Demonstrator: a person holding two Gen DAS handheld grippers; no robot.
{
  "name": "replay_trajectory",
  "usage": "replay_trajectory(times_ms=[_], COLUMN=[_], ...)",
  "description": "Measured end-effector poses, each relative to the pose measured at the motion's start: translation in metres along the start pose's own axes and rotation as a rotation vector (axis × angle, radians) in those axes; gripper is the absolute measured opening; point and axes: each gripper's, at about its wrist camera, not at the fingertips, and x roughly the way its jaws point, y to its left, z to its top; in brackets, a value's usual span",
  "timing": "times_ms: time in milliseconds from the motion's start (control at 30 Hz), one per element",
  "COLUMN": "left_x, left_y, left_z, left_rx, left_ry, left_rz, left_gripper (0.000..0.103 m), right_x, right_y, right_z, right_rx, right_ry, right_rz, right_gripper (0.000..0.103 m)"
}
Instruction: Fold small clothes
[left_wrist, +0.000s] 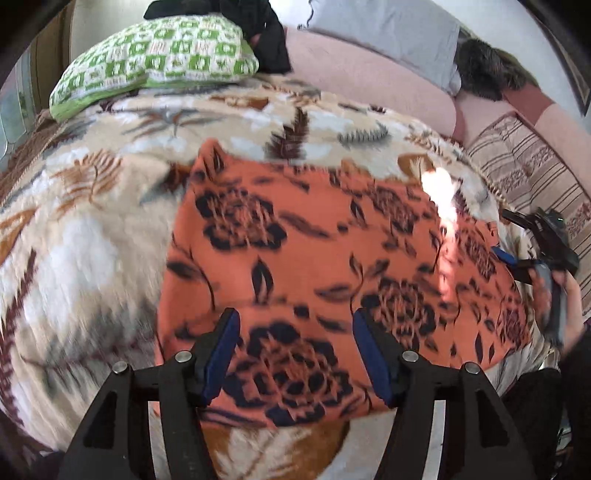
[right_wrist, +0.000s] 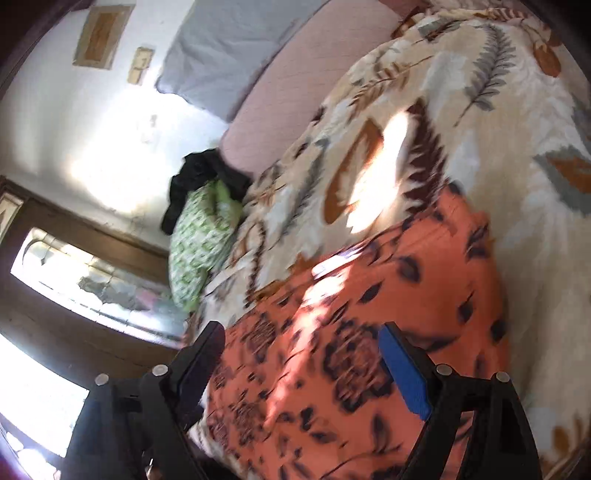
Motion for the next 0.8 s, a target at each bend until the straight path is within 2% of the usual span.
replay_trajectory(times_ms=[33,67,100,167,233,333,433,533,633,733,800], left_x=[-0.001,-0.004,-0.008,-0.013,-0.016,-0.019,-0.016,-0.012,-0.015,-0.019,-0.02], left_y=[-0.001,-0.001,-0.002,-0.002,-0.003,-0.006,-0.012,-0.016,-0.018,-0.017,-0.015], left_z=[-0.005,-0.01,-0.013,-0.014,-0.009,0.0,0.005,0.003,-0.004,-0.01,-0.012], left_rx=[-0.008,-0.016,-0.019,-0.013,-0.011,-0.01,-0.006,-0.017,-0.018,-0.027,-0.038], left_ry=[0.009,0.005,-0.01,-0.029,-0.05,-0.087,-0.103,-0.096,-0.091,-0.097,-0.094], left_rz=[-0.001,-0.005,-0.009,0.007,0.016,0.017,0.028,0.031,0.028,0.035,0.034], left_gripper=[0.064,0.064,0.064,0.064,0.064,0.068,0.07,0.07,0.07,0.07,0.07], right_x=[0.004,-0.003,-0.015,-0.041,-0.059,-0.086,-0.104,-0.099,-0.092,-0.091,-0.085], right_y=[-0.028,-0.045,-0.045,-0.019,0.002,0.021,0.014,-0.022,-0.05,-0.062,-0.064], right_z=[0.008,0.009,0.009,-0.003,-0.027,-0.084,-0.148,-0.187,-0.186,-0.177,-0.169], right_rx=[0.122,0.24,0.273,0.161,0.096,0.058,0.116,0.259,0.394,0.447,0.462], right_ry=[-0.014,-0.055,-0.089,-0.142,-0.118,-0.08,-0.052,-0.031,-0.043,-0.072,-0.066], right_rz=[-0.005,0.065,0.096,0.105,0.125,0.147,0.167,0.121,0.149,0.153,0.191], right_gripper=[0.085,0.078,0.08,0.081,0.081,0.082,0.084,0.085,0.085,0.085,0.085])
